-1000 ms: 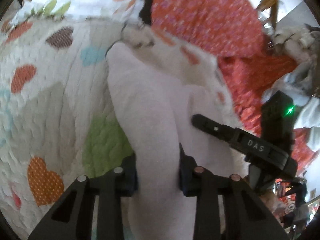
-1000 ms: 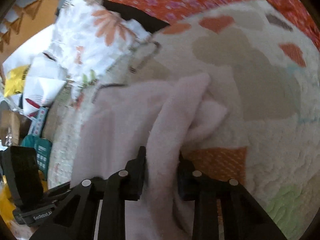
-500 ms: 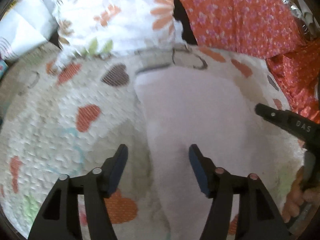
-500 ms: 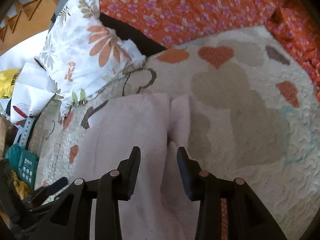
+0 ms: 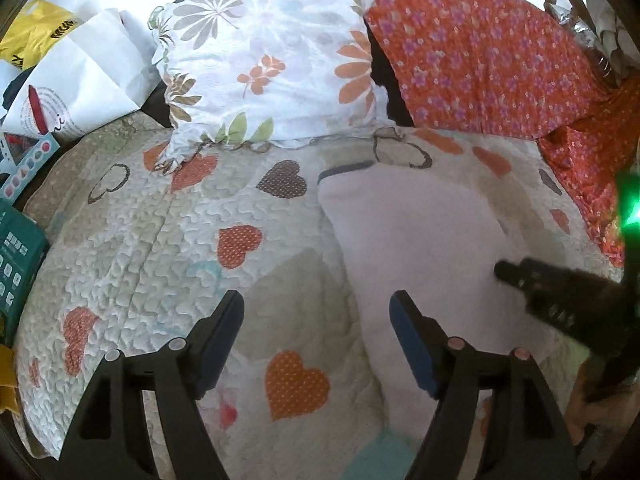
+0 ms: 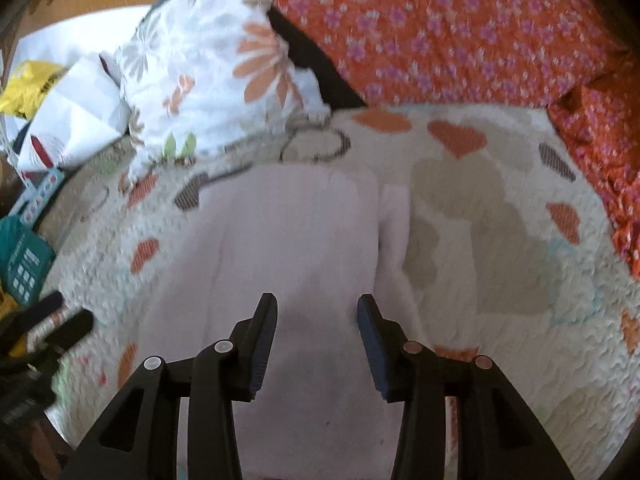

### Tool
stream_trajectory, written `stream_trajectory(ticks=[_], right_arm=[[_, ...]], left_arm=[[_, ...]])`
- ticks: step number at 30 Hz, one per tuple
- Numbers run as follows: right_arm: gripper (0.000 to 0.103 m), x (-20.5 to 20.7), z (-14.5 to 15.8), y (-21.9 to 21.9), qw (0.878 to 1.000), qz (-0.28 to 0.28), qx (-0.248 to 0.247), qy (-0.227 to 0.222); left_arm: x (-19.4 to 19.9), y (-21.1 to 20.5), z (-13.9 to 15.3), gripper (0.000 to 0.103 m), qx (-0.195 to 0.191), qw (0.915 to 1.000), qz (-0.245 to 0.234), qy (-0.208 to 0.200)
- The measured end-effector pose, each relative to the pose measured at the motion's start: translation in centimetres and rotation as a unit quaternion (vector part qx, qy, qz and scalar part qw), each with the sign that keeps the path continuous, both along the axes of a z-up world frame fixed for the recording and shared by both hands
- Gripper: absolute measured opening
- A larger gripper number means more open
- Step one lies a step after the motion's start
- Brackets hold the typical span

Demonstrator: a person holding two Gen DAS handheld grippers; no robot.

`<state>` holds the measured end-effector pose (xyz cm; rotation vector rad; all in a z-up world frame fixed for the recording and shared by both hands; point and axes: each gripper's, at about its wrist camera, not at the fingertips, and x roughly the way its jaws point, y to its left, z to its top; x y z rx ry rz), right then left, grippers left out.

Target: Fold small clothes

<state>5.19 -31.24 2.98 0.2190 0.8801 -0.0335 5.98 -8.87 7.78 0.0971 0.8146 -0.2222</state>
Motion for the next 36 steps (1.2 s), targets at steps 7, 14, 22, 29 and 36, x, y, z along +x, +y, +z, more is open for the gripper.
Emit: stream_trajectory(ticks=[7,14,22,29,36], right_arm=[[0.066,0.3,-2.1,0.0,0.999,-0.019,-0.029,0.040],[0.066,-1.3,1.6,3.2,0.998,0.021,-0.028,-0.054],[0.069,-1.6,-2.5,8.7,0.990,0.098,-0.098,-0.008],[0.074,-1.9,-2.3,7.5,0.994,0.086,-0.074,0.008],[0.075,-5.0,-2.2,6.7,0.994,0.074,-0.077,0.034]], left_arm=[[0.0,0.8,0.1,0.075,-0.007,0.9999,0.007,0.007],[0.0,0.8,0.1,0.075,-0.007,0.9999,0.006,0.008],[-0.1,1.5,-0.2,0.076,-0.010,0.9998,0.013,0.016],[-0.4,2.2,-0.3,0.076,-0.004,0.9997,0.021,0.011],[-3.1,2.5,0.5,0.083,-0.002,0.9993,0.028,-0.024]])
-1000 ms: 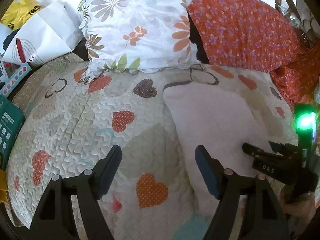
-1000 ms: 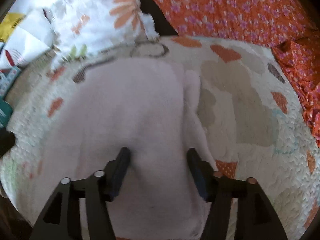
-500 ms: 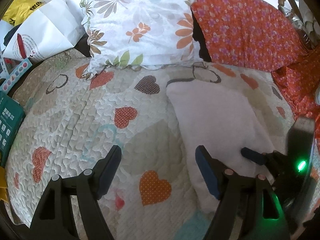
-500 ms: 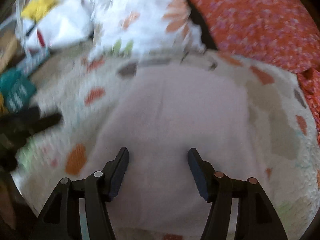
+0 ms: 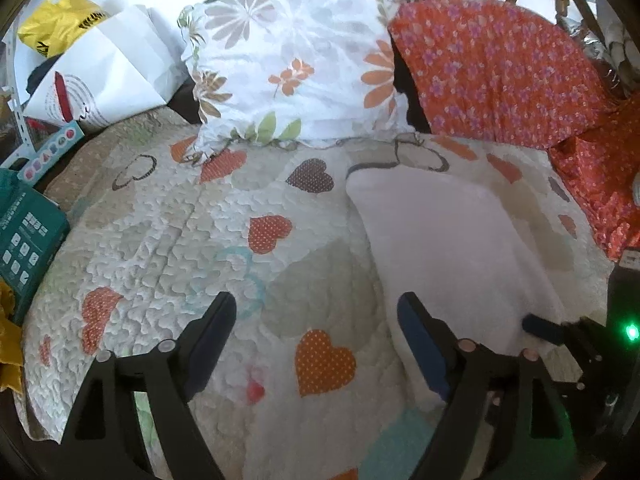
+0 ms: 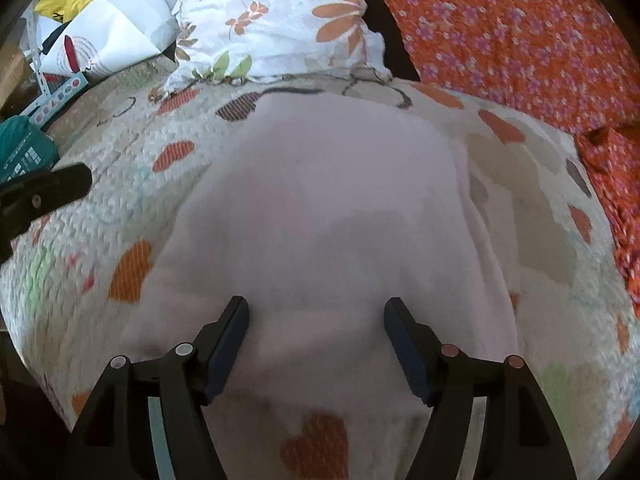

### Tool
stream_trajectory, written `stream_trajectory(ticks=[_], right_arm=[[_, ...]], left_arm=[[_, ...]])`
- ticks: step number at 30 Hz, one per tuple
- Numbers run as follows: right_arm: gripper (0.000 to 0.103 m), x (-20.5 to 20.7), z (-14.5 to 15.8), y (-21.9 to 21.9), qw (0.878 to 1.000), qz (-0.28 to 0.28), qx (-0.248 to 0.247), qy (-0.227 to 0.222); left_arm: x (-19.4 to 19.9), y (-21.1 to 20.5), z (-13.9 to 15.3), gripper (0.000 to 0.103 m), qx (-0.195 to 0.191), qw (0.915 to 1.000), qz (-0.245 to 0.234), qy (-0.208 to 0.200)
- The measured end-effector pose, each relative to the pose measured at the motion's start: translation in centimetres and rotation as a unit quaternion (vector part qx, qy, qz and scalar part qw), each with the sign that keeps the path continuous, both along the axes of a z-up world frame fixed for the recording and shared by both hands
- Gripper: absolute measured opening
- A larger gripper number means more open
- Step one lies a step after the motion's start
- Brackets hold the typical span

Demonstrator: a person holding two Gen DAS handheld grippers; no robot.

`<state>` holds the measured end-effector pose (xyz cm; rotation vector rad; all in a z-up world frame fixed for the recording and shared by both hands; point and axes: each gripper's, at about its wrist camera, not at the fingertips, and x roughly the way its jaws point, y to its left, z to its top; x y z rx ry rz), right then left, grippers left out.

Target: Fold small clothes

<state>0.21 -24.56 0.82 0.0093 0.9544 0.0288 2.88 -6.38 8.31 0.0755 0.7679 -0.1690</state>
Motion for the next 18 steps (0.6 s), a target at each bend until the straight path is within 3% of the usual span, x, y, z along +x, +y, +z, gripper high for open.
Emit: stream_trajectory(ticks=[2,4,7,10,12,18], right_arm=[[0.075,-1.8,0.5,-0.7,1.000,-0.012,0.011,0.000],[0.075,-3.3,1.0,-1.5,0.999,-0.029,0.024,-0.001],[0.075,-5.4,1.7,-2.7,0.998,-0.052,0.042,-0.003],[0.076,-7.7,2.4,-3.9,0.995,-0.076,0.058,-0.015],[0.077,-9.3,2.9,-4.5,0.994,-0.090,0.057,-0.028],[0.079,-13.1,2.6,-5.0,0.990,-0.131,0.016,-0.047]], left_arm=[[-1.5,0.2,0.8,0.086,0.000,0.9995,0.006,-0.030],[-3.1,0.5,1.8,0.099,-0.001,0.9971,0.020,-0.073],[-6.0,1.1,3.6,0.103,-0.014,0.9890,0.036,-0.143],[-8.8,1.9,4.8,0.103,-0.021,0.9812,0.045,-0.186],[-9.7,2.2,4.9,0.103,-0.036,0.9823,0.024,-0.182],[-11.2,2.5,1.9,0.103,-0.050,0.9932,-0.009,-0.105]])
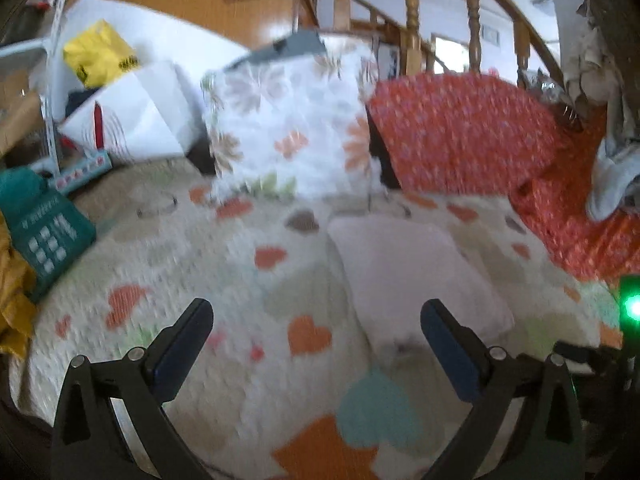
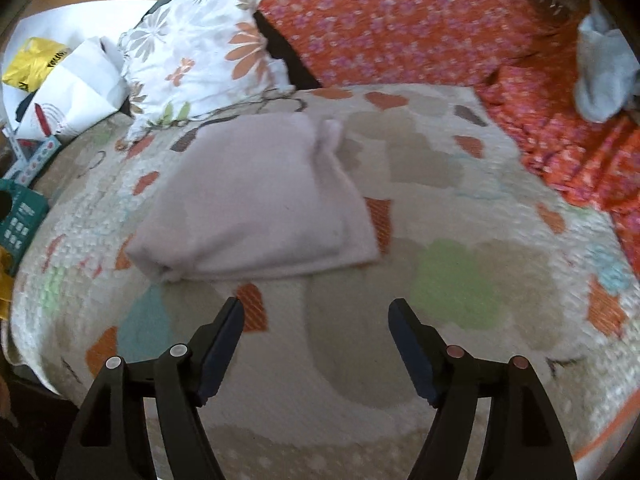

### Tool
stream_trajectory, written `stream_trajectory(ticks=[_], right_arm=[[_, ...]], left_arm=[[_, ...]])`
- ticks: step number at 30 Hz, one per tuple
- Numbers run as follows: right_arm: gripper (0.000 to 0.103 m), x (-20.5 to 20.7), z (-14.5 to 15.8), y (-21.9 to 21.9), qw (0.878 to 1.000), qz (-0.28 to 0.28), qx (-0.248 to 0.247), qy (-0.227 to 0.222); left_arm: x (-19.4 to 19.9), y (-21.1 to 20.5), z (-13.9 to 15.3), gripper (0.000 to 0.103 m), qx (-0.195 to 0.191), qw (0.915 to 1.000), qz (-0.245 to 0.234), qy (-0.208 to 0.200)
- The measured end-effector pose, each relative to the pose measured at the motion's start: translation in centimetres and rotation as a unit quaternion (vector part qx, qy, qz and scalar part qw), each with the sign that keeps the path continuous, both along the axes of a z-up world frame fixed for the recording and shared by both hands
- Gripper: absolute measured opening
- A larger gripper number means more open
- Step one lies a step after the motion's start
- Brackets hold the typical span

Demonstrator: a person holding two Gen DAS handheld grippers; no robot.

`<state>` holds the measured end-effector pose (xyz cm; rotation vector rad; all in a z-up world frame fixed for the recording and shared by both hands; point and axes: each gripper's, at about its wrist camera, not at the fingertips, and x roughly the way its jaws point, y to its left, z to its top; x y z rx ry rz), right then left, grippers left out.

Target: Fold small clothes

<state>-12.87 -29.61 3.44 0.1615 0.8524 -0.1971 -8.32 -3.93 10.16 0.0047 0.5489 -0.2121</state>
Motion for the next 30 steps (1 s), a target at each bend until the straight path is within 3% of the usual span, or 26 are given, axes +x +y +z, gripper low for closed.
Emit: stream_trajectory(ticks=[9,18,22,26,30], right_arm=[[0.082,-1.6,0.2,-0.2,0.999,-0.014,-0.028,-0.011],[0.083,-0.4,-0.8,1.0,1.000,0.005,-0.027,0.002],[0.083,2.0,0.0,1.2,0.999,0.034,0.034,-0.014],[0.083,5.3,1.8,3.7,0.996,0.080,0.015,-0.046],[0.083,8.5,0.3,6.7,0.992,0.123,-0.001,-0.028]], left_arm=[[-0.6,-1.0,-3.2,0.103,0.022,0.9987,0.001,0.045],[-0.1,-2.0,-4.7,0.103,0.046,0.9958,-0.002,0.079],[1.1,-0.7,-5.2,0.103,0.041,0.9931,0.029,0.106],[2.3,1.2,-5.8,0.103,0.021,0.9889,0.058,0.135],[2.8,2.4,-6.2,0.103,0.018,0.9861,0.078,0.145]])
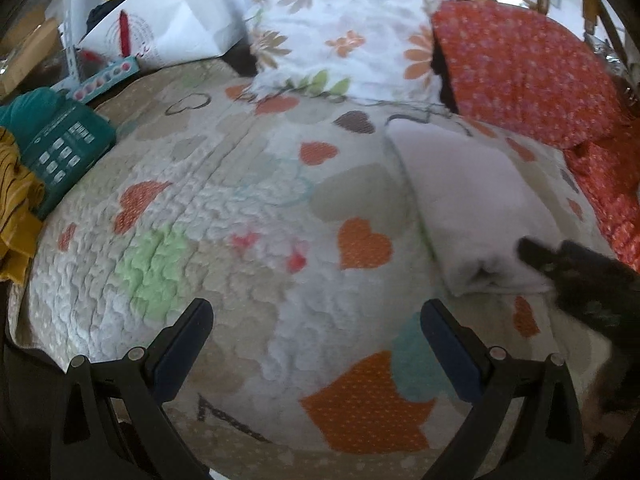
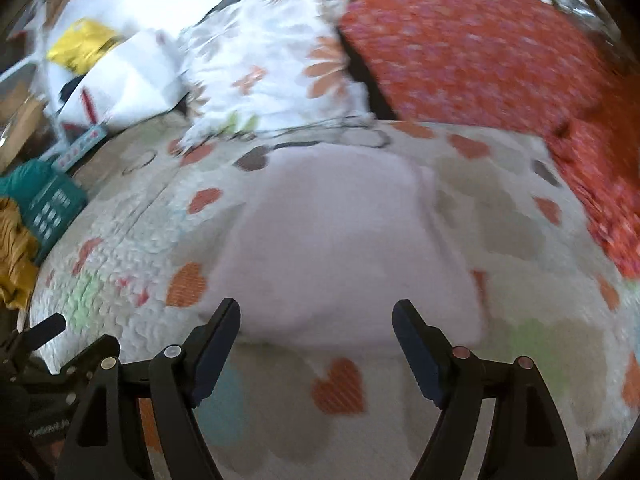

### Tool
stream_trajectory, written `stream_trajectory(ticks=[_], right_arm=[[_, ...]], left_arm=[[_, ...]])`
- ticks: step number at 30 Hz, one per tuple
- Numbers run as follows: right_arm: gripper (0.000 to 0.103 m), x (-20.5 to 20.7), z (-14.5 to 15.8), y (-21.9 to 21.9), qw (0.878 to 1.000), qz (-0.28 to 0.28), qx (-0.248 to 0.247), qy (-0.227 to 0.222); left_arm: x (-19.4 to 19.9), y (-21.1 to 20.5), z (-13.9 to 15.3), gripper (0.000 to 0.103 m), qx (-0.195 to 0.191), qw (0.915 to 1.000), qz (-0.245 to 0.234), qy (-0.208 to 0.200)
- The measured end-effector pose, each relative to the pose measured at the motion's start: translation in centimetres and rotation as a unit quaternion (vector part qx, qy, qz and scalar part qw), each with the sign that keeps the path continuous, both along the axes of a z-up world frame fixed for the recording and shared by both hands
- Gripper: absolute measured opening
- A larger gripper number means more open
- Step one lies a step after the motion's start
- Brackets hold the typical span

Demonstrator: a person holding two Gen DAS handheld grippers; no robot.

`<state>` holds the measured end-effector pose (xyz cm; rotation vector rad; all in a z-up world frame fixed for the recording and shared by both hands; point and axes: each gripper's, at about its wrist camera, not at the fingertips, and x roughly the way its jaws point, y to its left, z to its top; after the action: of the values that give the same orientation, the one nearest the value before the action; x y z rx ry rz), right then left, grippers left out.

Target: Fold small clothes

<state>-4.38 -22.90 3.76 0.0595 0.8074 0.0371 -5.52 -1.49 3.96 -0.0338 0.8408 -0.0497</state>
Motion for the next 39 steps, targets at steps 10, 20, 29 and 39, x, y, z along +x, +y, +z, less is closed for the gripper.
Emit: stream_trajectory(ticks=[10,20,29,39], right_arm=[[0.089,-0.3,-2.3,2.3,0.994,-0.015,-0.104,0.000],[0.088,3.6,-4.9,3.9,0.993,0.004,-0.111,0.048],[0.092,0.4,-3.7,-0.4,0.994,-0.021,-0.063,0.085],[0.095,-2.6,2.2,-3.5,0.988,-0.026,-0.144,0.055]], left_arm=[[0.4,0.8,0.2,0.103,-0.017,0.9998,0.009,0.007],[0.6,1.0,-0.7,0.103,-0.007,0.9998,0.012,0.017],[0.5,-0.3,0.4,0.103,-0.025,0.9997,-0.001,-0.001],[-0.2,-5.4,0.8,0.103,-0.008,0.9979,-0.060,-0.023]])
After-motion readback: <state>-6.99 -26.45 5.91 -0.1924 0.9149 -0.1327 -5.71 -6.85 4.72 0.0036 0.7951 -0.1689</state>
